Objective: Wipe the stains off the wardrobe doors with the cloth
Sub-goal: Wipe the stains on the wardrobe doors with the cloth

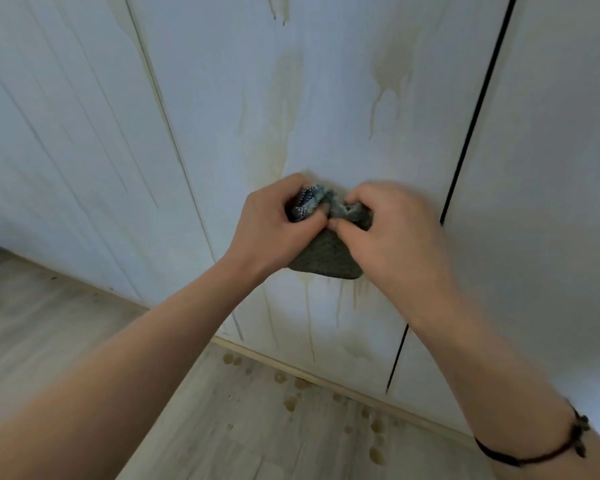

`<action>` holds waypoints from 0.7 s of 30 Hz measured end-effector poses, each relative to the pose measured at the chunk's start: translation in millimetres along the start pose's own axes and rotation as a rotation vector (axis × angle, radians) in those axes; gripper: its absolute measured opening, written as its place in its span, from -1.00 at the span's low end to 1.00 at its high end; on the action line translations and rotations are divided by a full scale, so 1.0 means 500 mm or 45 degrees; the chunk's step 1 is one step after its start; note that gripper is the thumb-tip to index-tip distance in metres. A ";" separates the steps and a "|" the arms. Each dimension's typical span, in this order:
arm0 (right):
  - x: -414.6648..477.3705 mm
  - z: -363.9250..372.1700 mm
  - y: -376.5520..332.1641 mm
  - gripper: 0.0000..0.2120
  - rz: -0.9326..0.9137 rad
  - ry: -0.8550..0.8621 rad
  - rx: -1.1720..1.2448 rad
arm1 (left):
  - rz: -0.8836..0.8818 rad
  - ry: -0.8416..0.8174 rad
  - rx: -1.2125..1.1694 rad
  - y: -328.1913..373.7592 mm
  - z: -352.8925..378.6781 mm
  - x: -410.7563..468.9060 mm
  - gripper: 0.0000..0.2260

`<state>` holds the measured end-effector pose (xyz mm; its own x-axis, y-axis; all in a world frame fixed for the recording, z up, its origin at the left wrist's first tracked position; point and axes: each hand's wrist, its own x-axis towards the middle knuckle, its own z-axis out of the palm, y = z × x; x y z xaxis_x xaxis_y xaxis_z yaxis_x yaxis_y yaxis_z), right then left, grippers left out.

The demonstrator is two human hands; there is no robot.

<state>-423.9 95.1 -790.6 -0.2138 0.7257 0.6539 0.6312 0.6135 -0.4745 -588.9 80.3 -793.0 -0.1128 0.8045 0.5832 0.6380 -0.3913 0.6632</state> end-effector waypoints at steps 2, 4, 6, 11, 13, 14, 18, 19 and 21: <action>0.003 -0.028 0.026 -0.84 0.003 0.176 -0.104 | 0.106 -0.025 -0.006 0.001 0.023 0.013 -0.80; 0.000 -0.048 0.046 -0.85 -0.013 0.351 -0.214 | 0.201 -0.044 0.013 0.001 0.047 0.023 -0.79; -0.007 -0.057 0.057 -0.83 -0.066 0.543 -0.368 | 0.308 -0.040 0.065 0.004 0.065 0.028 -0.79; -0.001 -0.056 0.059 -0.75 -0.242 0.852 -0.666 | 0.463 0.053 0.193 0.001 0.083 0.029 -0.70; -0.004 -0.061 0.060 -0.75 -0.269 0.841 -0.697 | 0.492 0.099 0.169 0.001 0.085 0.024 -0.70; -0.004 -0.060 0.056 -0.77 -0.270 0.815 -0.722 | 0.494 0.101 0.112 -0.001 0.077 0.024 -0.69; -0.014 -0.053 0.039 -0.90 -0.305 0.662 -0.788 | 0.478 0.008 0.073 -0.026 0.042 0.024 -0.65; -0.019 -0.044 0.037 -0.92 -0.305 0.594 -0.819 | 0.478 -0.104 0.145 -0.040 0.032 0.027 -0.66; -0.031 -0.020 0.042 -0.74 -0.296 0.486 -0.914 | 0.431 -0.338 0.294 -0.066 0.023 0.035 -0.66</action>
<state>-399.8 93.4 -804.6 -0.2122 0.3714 0.9039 0.9502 0.2943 0.1021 -603.2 112.2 -810.2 0.3091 0.7470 0.5886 0.7611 -0.5654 0.3179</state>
